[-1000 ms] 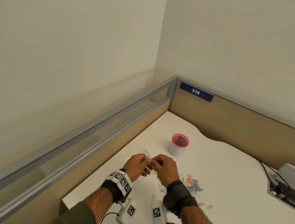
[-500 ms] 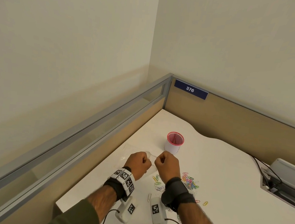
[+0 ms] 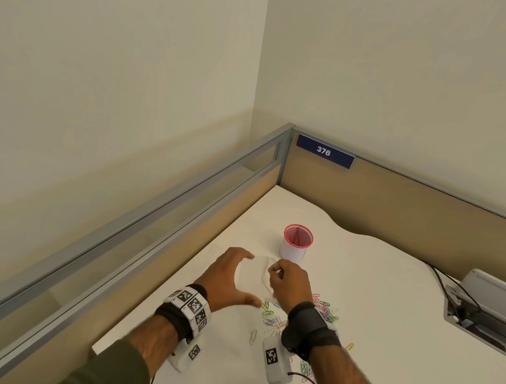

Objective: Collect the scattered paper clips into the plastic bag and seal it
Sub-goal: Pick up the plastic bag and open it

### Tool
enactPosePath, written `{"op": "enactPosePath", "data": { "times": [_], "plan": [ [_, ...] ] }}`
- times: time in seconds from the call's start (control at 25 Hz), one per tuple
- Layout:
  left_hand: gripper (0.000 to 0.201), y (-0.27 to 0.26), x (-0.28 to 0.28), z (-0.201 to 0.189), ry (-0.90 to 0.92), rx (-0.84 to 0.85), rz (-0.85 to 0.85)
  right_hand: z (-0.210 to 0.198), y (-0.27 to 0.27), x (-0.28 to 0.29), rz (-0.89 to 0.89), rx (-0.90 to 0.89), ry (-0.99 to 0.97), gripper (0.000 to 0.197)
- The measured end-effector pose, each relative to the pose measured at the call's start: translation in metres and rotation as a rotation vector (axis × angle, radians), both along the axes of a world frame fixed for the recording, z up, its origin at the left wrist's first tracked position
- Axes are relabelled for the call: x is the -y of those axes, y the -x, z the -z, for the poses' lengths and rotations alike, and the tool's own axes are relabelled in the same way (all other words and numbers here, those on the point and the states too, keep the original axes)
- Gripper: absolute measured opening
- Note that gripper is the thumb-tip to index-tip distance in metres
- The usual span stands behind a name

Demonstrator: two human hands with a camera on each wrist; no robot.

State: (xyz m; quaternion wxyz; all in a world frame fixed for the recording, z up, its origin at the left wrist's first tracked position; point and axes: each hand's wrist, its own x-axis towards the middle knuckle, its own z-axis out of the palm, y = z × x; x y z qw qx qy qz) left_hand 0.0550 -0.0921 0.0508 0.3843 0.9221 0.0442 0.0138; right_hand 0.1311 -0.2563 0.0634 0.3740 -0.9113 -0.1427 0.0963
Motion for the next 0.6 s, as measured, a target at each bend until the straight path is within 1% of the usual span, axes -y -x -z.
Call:
{"op": "enactPosePath", "data": {
  "times": [0.04, 0.08, 0.12, 0.16, 0.2, 0.28, 0.36, 0.48, 0.52, 0.6],
  "plan": [
    [0.111, 0.002, 0.002, 0.003, -0.057, -0.033, 0.032, -0.001, 0.001, -0.001, -0.013, -0.008, -0.038, 0.013],
    [0.124, 0.002, 0.005, 0.007, -0.127, -0.05, 0.059, -0.003, 0.002, -0.002, -0.036, -0.022, -0.065, 0.013],
    [0.127, 0.001, 0.01, 0.01, -0.174, -0.047, 0.072, -0.004, 0.003, -0.004, -0.071, -0.038, -0.08, 0.012],
    [0.123, -0.001, 0.016, 0.014, -0.187, -0.027, 0.064, -0.006, 0.005, -0.006, -0.107, -0.051, -0.079, 0.012],
    [0.114, -0.004, 0.02, 0.018, -0.17, 0.005, 0.042, -0.008, 0.007, -0.009, -0.137, -0.06, -0.073, 0.012],
    [0.091, -0.007, 0.024, 0.021, -0.123, 0.098, -0.01, -0.011, 0.009, -0.01, -0.161, -0.059, -0.064, 0.012],
    [0.074, -0.009, 0.024, 0.021, -0.136, 0.151, -0.031, -0.011, 0.009, -0.008, -0.165, -0.063, -0.056, 0.012],
    [0.061, -0.011, 0.023, 0.021, -0.138, 0.143, -0.048, -0.012, 0.009, -0.006, -0.156, -0.067, -0.057, 0.011],
    [0.059, -0.012, 0.022, 0.02, -0.134, 0.143, -0.071, -0.014, 0.01, -0.005, -0.136, -0.026, -0.048, 0.013],
    [0.057, -0.014, 0.019, 0.02, -0.141, 0.14, -0.123, -0.019, 0.014, -0.004, -0.076, 0.12, -0.056, 0.018]
  ]
}}
